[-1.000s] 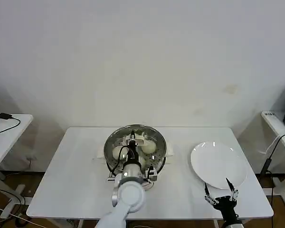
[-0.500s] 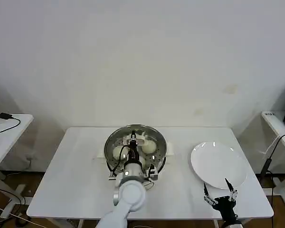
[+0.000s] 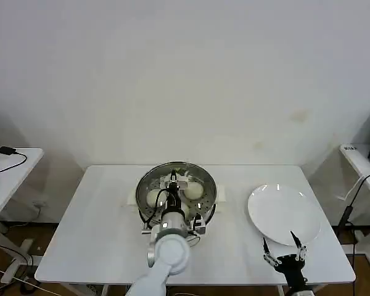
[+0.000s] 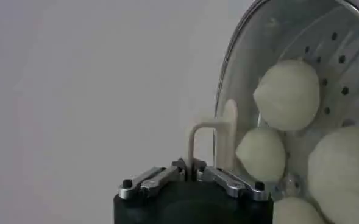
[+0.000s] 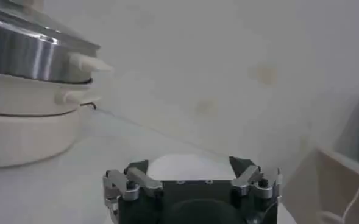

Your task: Take steamed baozi put them in steamer then cover it.

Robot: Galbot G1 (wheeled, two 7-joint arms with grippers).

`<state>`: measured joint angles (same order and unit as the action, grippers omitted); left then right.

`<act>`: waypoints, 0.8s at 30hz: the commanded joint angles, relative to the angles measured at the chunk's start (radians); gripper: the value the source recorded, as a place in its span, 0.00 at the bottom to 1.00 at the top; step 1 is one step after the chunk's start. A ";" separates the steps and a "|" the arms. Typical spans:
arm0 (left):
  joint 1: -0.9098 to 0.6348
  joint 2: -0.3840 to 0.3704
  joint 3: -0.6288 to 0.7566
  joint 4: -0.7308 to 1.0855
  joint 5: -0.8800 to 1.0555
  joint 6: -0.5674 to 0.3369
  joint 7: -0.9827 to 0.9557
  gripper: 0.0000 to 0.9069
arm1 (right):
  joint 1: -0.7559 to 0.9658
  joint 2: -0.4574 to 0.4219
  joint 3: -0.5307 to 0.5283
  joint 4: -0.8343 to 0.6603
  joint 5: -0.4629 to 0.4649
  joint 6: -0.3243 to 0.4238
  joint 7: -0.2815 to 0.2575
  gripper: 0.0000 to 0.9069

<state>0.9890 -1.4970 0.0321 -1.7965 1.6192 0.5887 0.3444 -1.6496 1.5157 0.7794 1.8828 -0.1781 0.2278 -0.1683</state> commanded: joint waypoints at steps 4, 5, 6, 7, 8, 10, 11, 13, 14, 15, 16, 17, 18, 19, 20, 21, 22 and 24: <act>0.011 0.002 -0.005 -0.014 0.004 -0.007 0.001 1.00 | -0.001 0.000 -0.002 0.001 -0.002 0.001 -0.001 1.00; 0.011 0.004 -0.006 -0.017 0.004 -0.008 0.002 1.00 | -0.001 0.000 -0.002 0.002 -0.003 0.000 -0.003 1.00; 0.013 0.005 -0.007 -0.020 0.004 -0.009 0.001 1.00 | -0.002 0.000 -0.002 0.003 -0.005 0.001 -0.005 1.00; 0.013 0.005 -0.007 -0.023 0.004 -0.010 0.001 1.00 | -0.002 0.000 -0.002 0.004 -0.005 0.000 -0.005 1.00; 0.015 0.006 -0.007 -0.027 0.004 -0.010 0.001 1.00 | -0.003 0.000 -0.002 0.004 -0.005 0.000 -0.005 1.00; 0.019 0.006 -0.006 -0.036 0.005 -0.010 0.002 1.00 | -0.003 0.001 -0.004 0.005 -0.007 0.000 -0.005 1.00; 0.020 0.007 -0.006 -0.042 0.004 -0.010 0.002 1.00 | -0.004 0.002 -0.005 0.006 -0.008 0.000 -0.005 1.00; 0.026 0.011 -0.007 -0.051 0.004 -0.011 0.002 1.00 | -0.005 0.003 -0.006 0.006 -0.009 -0.001 -0.005 1.00; 0.031 0.014 -0.007 -0.056 0.004 -0.011 0.002 1.00 | -0.006 0.002 -0.006 0.007 -0.009 0.000 -0.005 1.00; 0.037 0.018 -0.008 -0.065 0.004 -0.013 0.001 1.00 | -0.007 0.002 -0.006 0.008 -0.009 0.000 -0.005 1.00; 0.042 0.022 -0.009 -0.073 0.003 -0.014 0.002 1.00 | -0.007 0.002 -0.006 0.008 -0.009 0.000 -0.005 1.00; 0.045 0.024 -0.009 -0.080 0.002 -0.014 0.002 1.00 | -0.008 0.002 -0.006 0.008 -0.009 0.000 -0.005 1.00; 0.053 0.033 -0.009 -0.093 0.000 -0.015 0.003 1.00 | -0.009 0.002 -0.006 0.010 -0.009 0.000 -0.005 1.00; 0.057 0.036 -0.009 -0.101 -0.001 -0.016 0.004 1.00 | -0.009 0.001 -0.006 0.010 -0.009 0.000 -0.005 1.00; 0.065 0.045 -0.009 -0.113 -0.004 -0.018 0.006 1.00 | -0.009 0.002 -0.006 0.011 -0.010 0.000 -0.005 1.00; 0.071 0.054 -0.010 -0.130 -0.005 -0.020 0.009 1.00 | -0.009 0.003 -0.007 0.011 -0.011 0.000 -0.005 1.00; 0.078 0.058 -0.009 -0.139 -0.009 -0.020 0.009 1.00 | -0.009 0.003 -0.008 0.011 -0.012 0.000 -0.005 1.00; 0.101 0.082 -0.004 -0.169 -0.024 -0.021 0.012 1.00 | -0.011 0.003 -0.010 0.012 -0.014 0.000 -0.005 1.00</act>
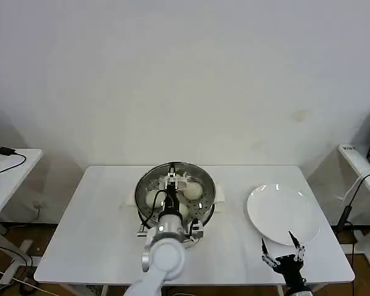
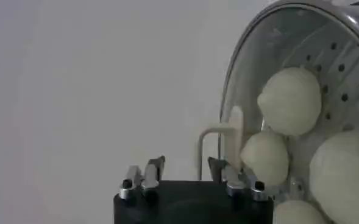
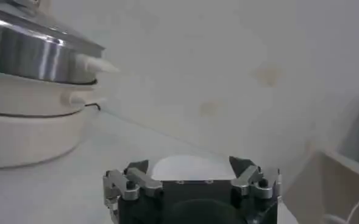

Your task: Take steamed baozi put them in steamer then cover it.

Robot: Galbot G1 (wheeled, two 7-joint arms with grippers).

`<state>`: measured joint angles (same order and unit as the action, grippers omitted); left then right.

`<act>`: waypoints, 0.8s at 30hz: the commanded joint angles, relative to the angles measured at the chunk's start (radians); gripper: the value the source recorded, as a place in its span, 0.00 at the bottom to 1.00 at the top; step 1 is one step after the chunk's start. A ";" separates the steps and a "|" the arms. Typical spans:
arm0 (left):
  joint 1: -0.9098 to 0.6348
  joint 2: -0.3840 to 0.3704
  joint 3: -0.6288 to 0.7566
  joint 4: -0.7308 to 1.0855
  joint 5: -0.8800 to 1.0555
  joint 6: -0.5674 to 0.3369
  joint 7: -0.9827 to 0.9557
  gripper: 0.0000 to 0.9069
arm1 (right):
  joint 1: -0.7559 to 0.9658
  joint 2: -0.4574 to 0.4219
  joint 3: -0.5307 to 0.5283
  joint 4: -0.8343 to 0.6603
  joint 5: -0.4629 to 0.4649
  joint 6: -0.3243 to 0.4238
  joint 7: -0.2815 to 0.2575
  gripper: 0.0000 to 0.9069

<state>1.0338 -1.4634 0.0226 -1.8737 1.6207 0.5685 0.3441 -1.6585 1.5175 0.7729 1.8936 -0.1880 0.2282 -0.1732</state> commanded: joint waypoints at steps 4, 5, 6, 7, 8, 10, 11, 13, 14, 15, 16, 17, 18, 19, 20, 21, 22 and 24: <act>0.081 0.076 0.010 -0.132 -0.048 -0.004 0.015 1.00 | -0.004 0.005 -0.009 0.002 -0.009 0.001 0.000 1.00; 0.087 0.083 0.009 -0.145 -0.053 -0.005 0.014 1.00 | -0.005 0.007 -0.012 0.002 -0.011 0.001 0.000 1.00; 0.091 0.089 0.008 -0.157 -0.056 -0.007 0.013 1.00 | -0.005 0.007 -0.013 0.002 -0.013 0.002 0.001 1.00; 0.095 0.095 0.007 -0.170 -0.066 -0.007 0.012 1.00 | -0.006 0.008 -0.015 0.002 -0.013 0.002 0.001 1.00; 0.102 0.102 0.007 -0.188 -0.072 -0.008 0.010 1.00 | -0.006 0.009 -0.015 0.002 -0.014 0.003 0.001 1.00; 0.115 0.116 0.007 -0.237 -0.093 -0.011 0.004 1.00 | -0.008 0.009 -0.015 0.002 -0.014 0.004 0.001 1.00; 0.128 0.126 0.005 -0.274 -0.109 -0.016 -0.005 1.00 | -0.008 0.008 -0.015 0.001 -0.012 0.005 0.002 1.00; 0.161 0.140 -0.014 -0.340 -0.141 -0.029 -0.027 1.00 | -0.009 0.007 -0.013 0.001 -0.011 0.006 0.002 1.00; 0.183 0.144 -0.035 -0.369 -0.170 -0.042 -0.051 1.00 | -0.008 0.006 -0.012 -0.001 -0.010 0.007 0.002 1.00; 0.208 0.143 -0.053 -0.398 -0.195 -0.050 -0.068 1.00 | -0.007 0.006 -0.012 -0.002 -0.009 0.007 0.003 1.00; 0.223 0.142 -0.077 -0.421 -0.233 -0.083 -0.111 1.00 | -0.007 0.006 -0.012 -0.002 -0.008 0.007 0.003 1.00; 0.259 0.144 -0.104 -0.455 -0.283 -0.099 -0.167 1.00 | -0.006 0.005 -0.012 -0.003 -0.007 0.006 0.003 1.00; 0.299 0.152 -0.126 -0.483 -0.359 -0.106 -0.207 1.00 | -0.006 0.003 -0.014 -0.003 -0.005 0.006 0.004 1.00; 0.355 0.179 -0.162 -0.505 -0.530 -0.121 -0.270 1.00 | -0.006 0.002 -0.014 -0.002 -0.003 0.005 0.004 1.00; 0.372 0.191 -0.179 -0.515 -0.611 -0.135 -0.304 1.00 | -0.006 -0.001 -0.014 -0.002 0.000 0.005 0.004 1.00; 0.423 0.201 -0.227 -0.520 -0.795 -0.162 -0.352 1.00 | -0.006 -0.001 -0.014 -0.002 0.000 0.005 0.004 1.00; 0.470 0.211 -0.276 -0.509 -0.966 -0.210 -0.402 1.00 | -0.005 -0.004 -0.016 -0.002 0.007 0.003 0.005 1.00; 0.530 0.225 -0.381 -0.466 -1.249 -0.422 -0.473 1.00 | -0.002 -0.011 -0.022 -0.006 0.014 0.002 0.006 1.00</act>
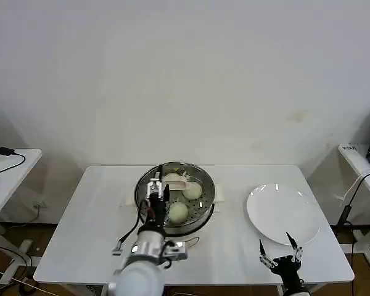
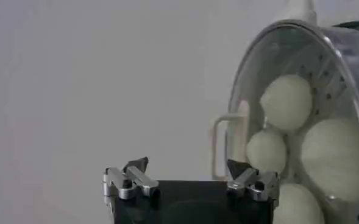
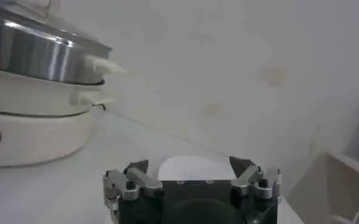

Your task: Take steamed baozi put them in steamer then cover it.

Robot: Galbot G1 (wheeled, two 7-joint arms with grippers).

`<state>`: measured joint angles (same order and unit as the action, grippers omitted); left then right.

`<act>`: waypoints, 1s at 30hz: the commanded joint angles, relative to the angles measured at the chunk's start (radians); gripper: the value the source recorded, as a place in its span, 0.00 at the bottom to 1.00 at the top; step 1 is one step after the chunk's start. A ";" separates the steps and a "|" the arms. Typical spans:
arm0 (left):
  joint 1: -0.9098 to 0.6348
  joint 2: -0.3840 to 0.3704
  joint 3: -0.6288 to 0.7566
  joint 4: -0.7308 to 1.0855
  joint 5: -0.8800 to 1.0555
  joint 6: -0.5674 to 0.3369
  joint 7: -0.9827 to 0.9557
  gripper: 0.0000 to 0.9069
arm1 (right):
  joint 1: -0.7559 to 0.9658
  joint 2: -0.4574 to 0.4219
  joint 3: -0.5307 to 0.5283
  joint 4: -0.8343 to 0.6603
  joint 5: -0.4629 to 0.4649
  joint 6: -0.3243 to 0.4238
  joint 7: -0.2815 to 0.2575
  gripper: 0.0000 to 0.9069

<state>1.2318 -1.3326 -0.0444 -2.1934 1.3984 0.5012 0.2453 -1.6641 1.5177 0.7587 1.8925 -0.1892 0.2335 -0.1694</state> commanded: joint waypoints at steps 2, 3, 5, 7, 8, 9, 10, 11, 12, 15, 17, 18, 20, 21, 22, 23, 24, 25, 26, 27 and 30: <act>0.374 0.070 -0.390 -0.102 -1.232 -0.537 -0.425 1.00 | 0.004 -0.014 -0.016 -0.004 0.023 -0.006 0.005 1.00; 0.408 0.042 -0.434 -0.081 -1.306 -0.588 -0.430 1.00 | 0.003 -0.018 -0.022 -0.004 0.032 -0.011 0.005 1.00; 0.445 0.031 -0.484 -0.063 -1.394 -0.652 -0.460 1.00 | -0.005 -0.026 -0.030 0.005 0.048 -0.017 0.007 1.00; 0.490 0.023 -0.537 -0.051 -1.509 -0.637 -0.478 1.00 | -0.015 -0.042 -0.036 0.010 0.066 -0.024 0.009 1.00; 0.506 0.021 -0.549 -0.048 -1.550 -0.636 -0.484 1.00 | -0.024 -0.049 -0.040 0.020 0.081 -0.031 0.010 1.00; 0.528 0.013 -0.574 -0.047 -1.600 -0.583 -0.480 1.00 | -0.032 -0.059 -0.043 0.036 0.098 -0.037 0.010 1.00; 0.555 0.016 -0.583 -0.045 -1.642 -0.574 -0.482 1.00 | -0.039 -0.068 -0.046 0.046 0.111 -0.046 0.012 1.00; 0.578 0.023 -0.589 -0.039 -1.676 -0.576 -0.493 1.00 | -0.048 -0.076 -0.049 0.058 0.132 -0.054 0.012 1.00; 0.600 0.024 -0.595 -0.032 -1.701 -0.576 -0.492 1.00 | -0.058 -0.086 -0.053 0.072 0.148 -0.073 0.012 1.00; 0.653 0.036 -0.603 -0.010 -1.728 -0.603 -0.497 1.00 | -0.080 -0.103 -0.064 0.107 0.180 -0.119 0.009 1.00; 0.683 0.037 -0.616 -0.004 -1.752 -0.606 -0.496 1.00 | -0.091 -0.106 -0.070 0.126 0.193 -0.151 0.009 1.00; 0.696 0.034 -0.624 -0.005 -1.764 -0.605 -0.492 1.00 | -0.095 -0.107 -0.075 0.133 0.197 -0.170 0.009 1.00; 0.715 0.032 -0.631 0.000 -1.772 -0.603 -0.492 1.00 | -0.103 -0.109 -0.080 0.145 0.204 -0.203 0.012 1.00; 0.720 0.030 -0.633 0.003 -1.769 -0.604 -0.489 1.00 | -0.103 -0.108 -0.080 0.146 0.204 -0.205 0.013 1.00; 0.728 0.030 -0.632 0.008 -1.767 -0.608 -0.488 1.00 | -0.103 -0.109 -0.080 0.147 0.204 -0.209 0.015 1.00; 0.736 0.029 -0.633 0.014 -1.766 -0.612 -0.481 1.00 | -0.103 -0.109 -0.080 0.149 0.206 -0.214 0.016 1.00; 0.740 0.029 -0.634 0.016 -1.766 -0.616 -0.476 1.00 | -0.103 -0.109 -0.081 0.149 0.206 -0.216 0.016 1.00; 0.743 0.029 -0.636 0.020 -1.766 -0.627 -0.474 1.00 | -0.104 -0.109 -0.082 0.153 0.205 -0.220 0.016 1.00; 0.748 0.028 -0.641 0.023 -1.763 -0.632 -0.470 1.00 | -0.106 -0.108 -0.084 0.157 0.206 -0.222 0.015 1.00; 0.752 0.029 -0.642 0.024 -1.761 -0.632 -0.466 1.00 | -0.106 -0.108 -0.085 0.159 0.206 -0.224 0.014 1.00; 0.771 0.029 -0.641 0.016 -1.738 -0.632 -0.460 1.00 | -0.108 -0.104 -0.092 0.166 0.201 -0.229 0.012 1.00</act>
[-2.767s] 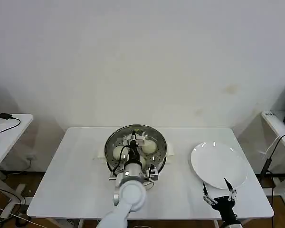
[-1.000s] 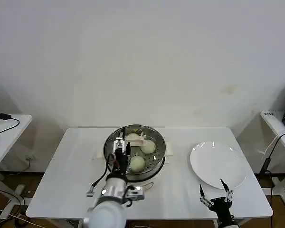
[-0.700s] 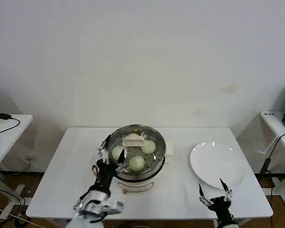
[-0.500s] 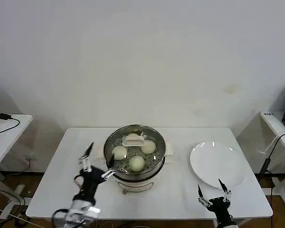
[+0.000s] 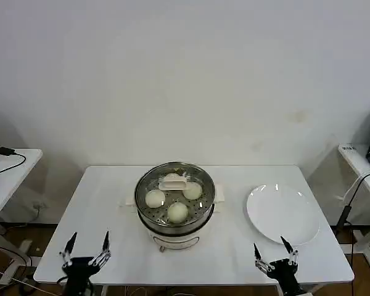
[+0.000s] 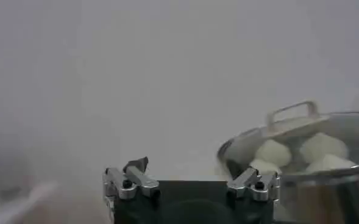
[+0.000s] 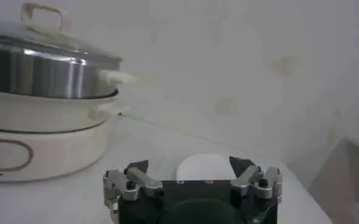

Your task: Take steamed baozi put them in steamer then cover it.

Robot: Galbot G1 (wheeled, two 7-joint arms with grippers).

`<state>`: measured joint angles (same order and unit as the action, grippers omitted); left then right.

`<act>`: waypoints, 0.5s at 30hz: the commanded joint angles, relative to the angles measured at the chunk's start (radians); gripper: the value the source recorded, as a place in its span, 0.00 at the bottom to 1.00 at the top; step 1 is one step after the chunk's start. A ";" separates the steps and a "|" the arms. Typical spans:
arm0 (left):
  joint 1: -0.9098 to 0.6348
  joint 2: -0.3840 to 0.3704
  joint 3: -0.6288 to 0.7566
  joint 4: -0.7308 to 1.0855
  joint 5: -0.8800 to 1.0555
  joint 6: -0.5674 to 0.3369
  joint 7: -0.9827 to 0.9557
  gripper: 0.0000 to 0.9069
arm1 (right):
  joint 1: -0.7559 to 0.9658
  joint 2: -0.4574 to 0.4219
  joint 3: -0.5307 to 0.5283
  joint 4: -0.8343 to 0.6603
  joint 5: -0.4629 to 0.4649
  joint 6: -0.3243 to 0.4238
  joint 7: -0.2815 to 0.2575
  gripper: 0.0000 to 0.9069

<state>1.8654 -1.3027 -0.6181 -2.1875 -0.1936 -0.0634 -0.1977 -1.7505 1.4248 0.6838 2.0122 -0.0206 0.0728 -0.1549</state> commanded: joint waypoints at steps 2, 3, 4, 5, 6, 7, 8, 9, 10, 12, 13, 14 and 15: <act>0.143 -0.001 -0.066 0.017 -0.134 -0.063 -0.011 1.00 | -0.021 -0.007 -0.020 0.050 0.033 -0.073 0.000 1.00; 0.143 0.001 -0.066 0.023 -0.134 -0.062 -0.009 1.00 | -0.021 -0.006 -0.020 0.051 0.032 -0.073 0.001 1.00; 0.143 0.002 -0.067 0.031 -0.133 -0.059 -0.008 1.00 | -0.022 -0.005 -0.021 0.055 0.029 -0.074 0.003 1.00; 0.143 0.003 -0.068 0.039 -0.129 -0.059 -0.003 1.00 | -0.023 -0.004 -0.021 0.059 0.028 -0.074 0.004 1.00; 0.144 0.005 -0.070 0.043 -0.125 -0.059 0.000 1.00 | -0.025 -0.003 -0.021 0.063 0.028 -0.074 0.004 1.00; 0.145 0.007 -0.070 0.049 -0.122 -0.060 0.004 1.00 | -0.028 -0.003 -0.023 0.070 0.028 -0.078 0.002 1.00; 0.148 0.009 -0.070 0.050 -0.121 -0.060 0.006 1.00 | -0.029 -0.003 -0.024 0.073 0.028 -0.078 0.002 1.00; 0.149 0.010 -0.069 0.051 -0.119 -0.060 0.008 1.00 | -0.031 -0.002 -0.024 0.076 0.024 -0.076 0.001 1.00; 0.150 0.010 -0.069 0.052 -0.115 -0.060 0.009 1.00 | -0.031 0.000 -0.025 0.080 0.023 -0.077 0.002 1.00; 0.152 0.009 -0.068 0.051 -0.108 -0.061 0.012 1.00 | -0.031 0.003 -0.026 0.085 0.024 -0.081 0.004 1.00; 0.152 0.010 -0.068 0.050 -0.106 -0.061 0.013 1.00 | -0.031 0.004 -0.026 0.085 0.024 -0.080 0.005 1.00; 0.152 0.010 -0.067 0.050 -0.103 -0.060 0.014 1.00 | -0.031 0.004 -0.027 0.086 0.024 -0.080 0.005 1.00; 0.152 0.011 -0.067 0.051 -0.100 -0.060 0.016 1.00 | -0.030 0.005 -0.028 0.085 0.022 -0.081 0.009 1.00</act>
<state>1.9838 -1.2925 -0.6689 -2.1523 -0.2757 -0.1088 -0.1871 -1.7752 1.4299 0.6615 2.0757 -0.0028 0.0111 -0.1513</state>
